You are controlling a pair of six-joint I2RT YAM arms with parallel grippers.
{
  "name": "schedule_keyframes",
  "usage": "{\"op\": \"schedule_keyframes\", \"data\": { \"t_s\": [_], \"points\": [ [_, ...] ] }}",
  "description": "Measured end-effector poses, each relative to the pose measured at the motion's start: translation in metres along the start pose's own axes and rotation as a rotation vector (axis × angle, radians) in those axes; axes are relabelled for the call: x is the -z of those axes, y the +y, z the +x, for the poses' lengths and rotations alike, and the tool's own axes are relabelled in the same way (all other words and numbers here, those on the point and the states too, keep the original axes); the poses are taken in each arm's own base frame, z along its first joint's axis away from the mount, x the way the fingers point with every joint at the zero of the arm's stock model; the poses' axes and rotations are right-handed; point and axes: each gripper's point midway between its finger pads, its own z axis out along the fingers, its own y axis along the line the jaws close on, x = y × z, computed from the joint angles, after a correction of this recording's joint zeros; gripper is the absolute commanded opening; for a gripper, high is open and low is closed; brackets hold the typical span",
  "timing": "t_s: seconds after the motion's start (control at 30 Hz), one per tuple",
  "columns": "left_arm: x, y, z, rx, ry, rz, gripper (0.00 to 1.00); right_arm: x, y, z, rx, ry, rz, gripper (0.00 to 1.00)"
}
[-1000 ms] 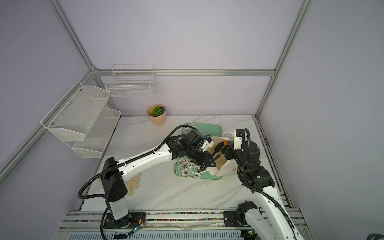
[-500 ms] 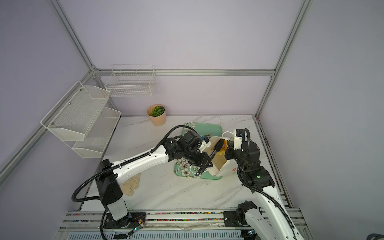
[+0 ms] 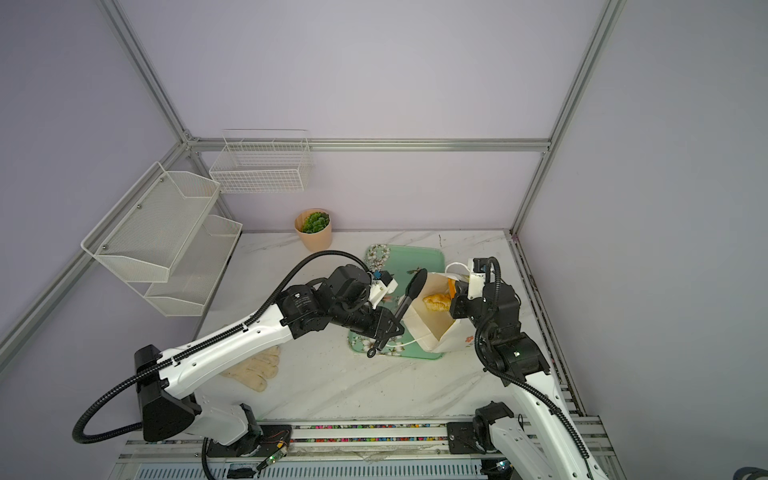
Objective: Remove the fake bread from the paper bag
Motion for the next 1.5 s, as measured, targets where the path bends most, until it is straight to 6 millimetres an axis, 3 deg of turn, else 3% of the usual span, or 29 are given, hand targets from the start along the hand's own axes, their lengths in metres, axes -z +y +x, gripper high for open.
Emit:
{"op": "schedule_keyframes", "data": {
  "t_s": [0.17,0.27,0.4,0.6,0.7,0.87,1.17,1.5],
  "points": [
    [0.018,-0.004,0.004,-0.010,-0.031,0.015,0.09,0.004,-0.001,-0.002,-0.003,-0.001,0.007,0.00],
    [0.018,-0.008,0.005,-0.007,-0.029,0.026,0.10,0.008,-0.001,-0.001,-0.003,-0.002,0.004,0.00],
    [-0.010,-0.005,0.015,0.001,0.040,0.018,0.12,0.014,0.001,-0.001,0.001,-0.007,-0.005,0.00],
    [-0.068,0.014,0.048,0.028,0.205,-0.038,0.20,0.020,0.001,0.000,0.018,-0.005,-0.008,0.00],
    [-0.080,0.020,0.056,0.035,0.240,-0.053,0.27,0.020,0.001,0.000,0.023,-0.004,-0.009,0.00],
    [-0.077,0.013,0.050,0.026,0.225,-0.041,0.36,0.020,0.002,0.001,0.029,-0.003,-0.011,0.00],
    [-0.072,0.000,0.037,0.009,0.191,-0.013,0.31,0.020,0.002,0.001,0.032,-0.003,-0.012,0.00],
    [-0.064,0.003,0.025,0.020,0.154,-0.017,0.39,0.020,0.004,0.002,0.035,0.003,-0.024,0.00]
  ]
}}
